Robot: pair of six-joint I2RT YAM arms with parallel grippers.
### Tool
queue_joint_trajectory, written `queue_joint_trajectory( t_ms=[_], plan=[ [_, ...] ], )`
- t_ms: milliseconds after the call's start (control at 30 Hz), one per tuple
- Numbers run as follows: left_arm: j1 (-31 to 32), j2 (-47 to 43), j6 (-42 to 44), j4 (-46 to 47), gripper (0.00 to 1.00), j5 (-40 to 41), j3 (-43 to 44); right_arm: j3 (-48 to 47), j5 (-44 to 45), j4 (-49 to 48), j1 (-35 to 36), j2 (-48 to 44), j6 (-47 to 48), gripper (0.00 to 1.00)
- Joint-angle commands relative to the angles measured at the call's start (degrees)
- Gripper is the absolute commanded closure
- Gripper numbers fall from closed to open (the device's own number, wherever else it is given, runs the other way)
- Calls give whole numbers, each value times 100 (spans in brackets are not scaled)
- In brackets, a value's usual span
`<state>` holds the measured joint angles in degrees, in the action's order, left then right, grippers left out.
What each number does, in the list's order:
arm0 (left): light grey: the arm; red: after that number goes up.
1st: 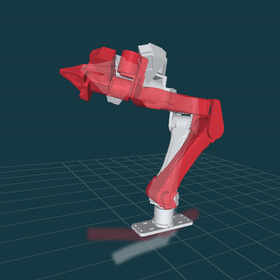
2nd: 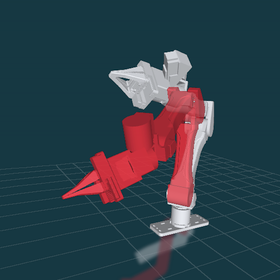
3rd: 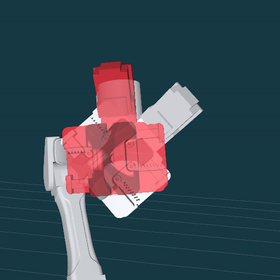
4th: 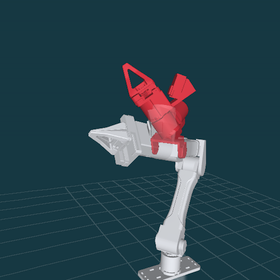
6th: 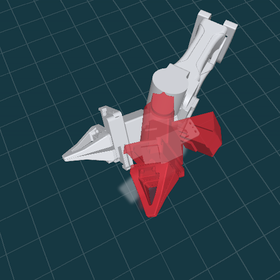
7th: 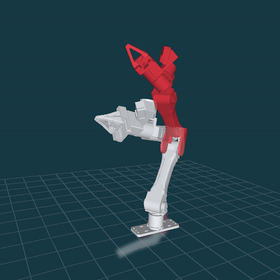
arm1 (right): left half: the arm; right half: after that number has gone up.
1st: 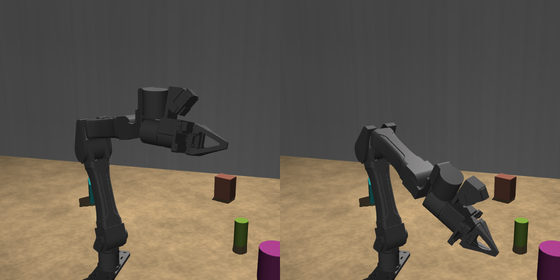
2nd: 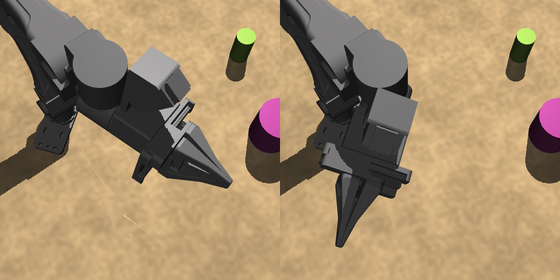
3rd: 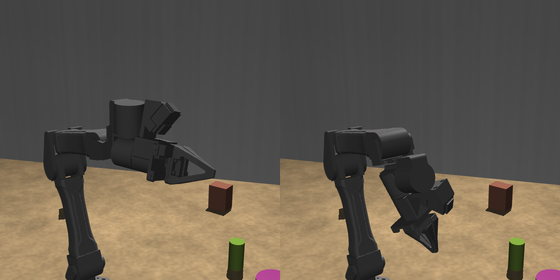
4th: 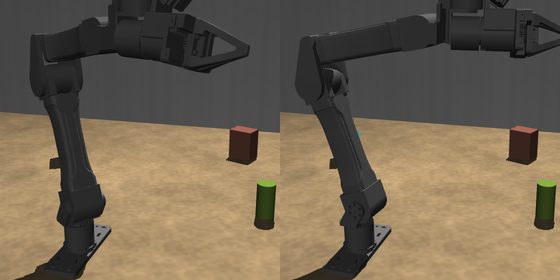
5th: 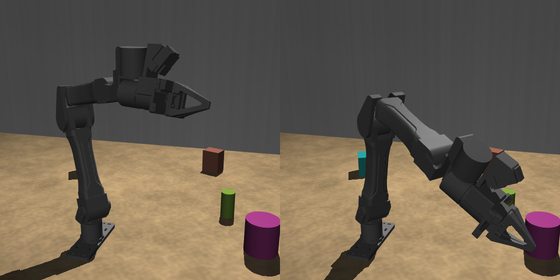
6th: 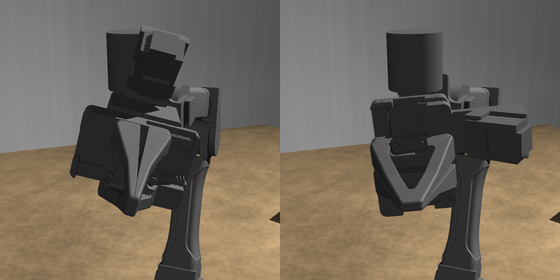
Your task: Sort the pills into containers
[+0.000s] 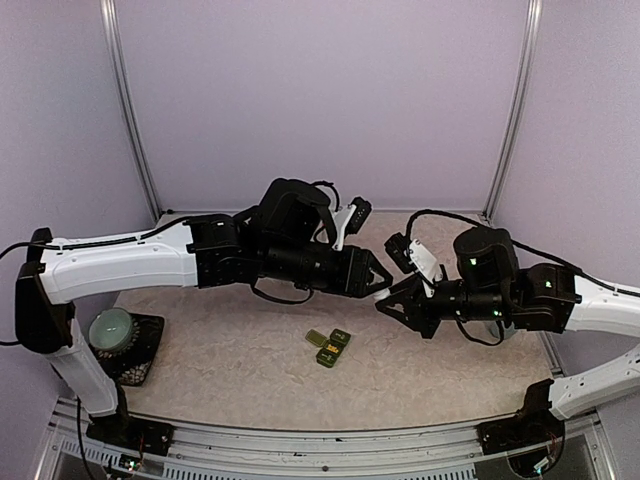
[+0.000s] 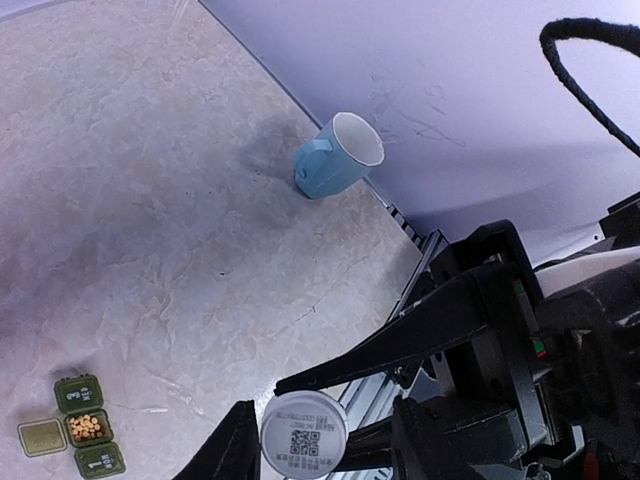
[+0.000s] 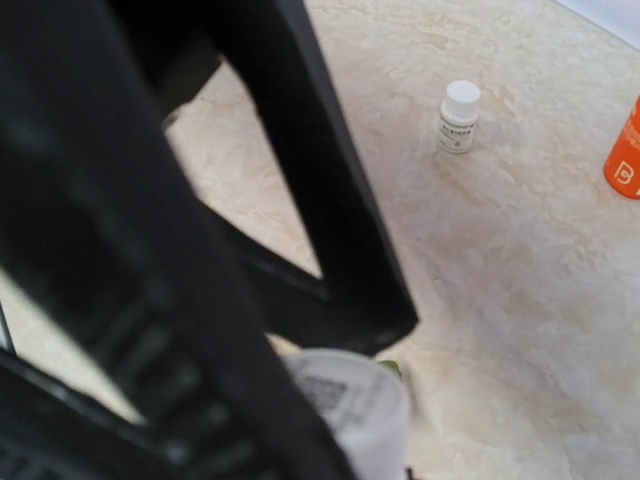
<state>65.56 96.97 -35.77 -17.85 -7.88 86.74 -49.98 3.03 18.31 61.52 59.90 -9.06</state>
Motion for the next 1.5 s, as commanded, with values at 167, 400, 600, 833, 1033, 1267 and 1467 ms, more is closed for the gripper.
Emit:
queue_joint_trajectory(
  t_ms=[167,400,600,833,1033,1267,1467],
  plan=[
    [-24,111,35,69,55,-87,133,-100,-17,-151,71,-7,5,99],
    [-14,102,79,132,78,-105,109,-85,-36,-150,75,4,-1,100],
    [56,125,235,237,88,-289,87,-86,-132,-165,71,-122,-49,99],
    [91,-142,1008,750,92,-1081,-284,-71,-1514,-317,-162,-615,-207,98],
    [343,-654,2604,932,92,-2135,-711,83,-3732,-560,-729,-942,-692,97],
    [682,-986,3794,549,91,-2897,-745,389,-5586,-1600,-935,-948,-1745,97],
    [915,-1038,4439,-8,82,-3284,-629,632,-6543,-2583,-931,-853,-2600,96]
  ],
)
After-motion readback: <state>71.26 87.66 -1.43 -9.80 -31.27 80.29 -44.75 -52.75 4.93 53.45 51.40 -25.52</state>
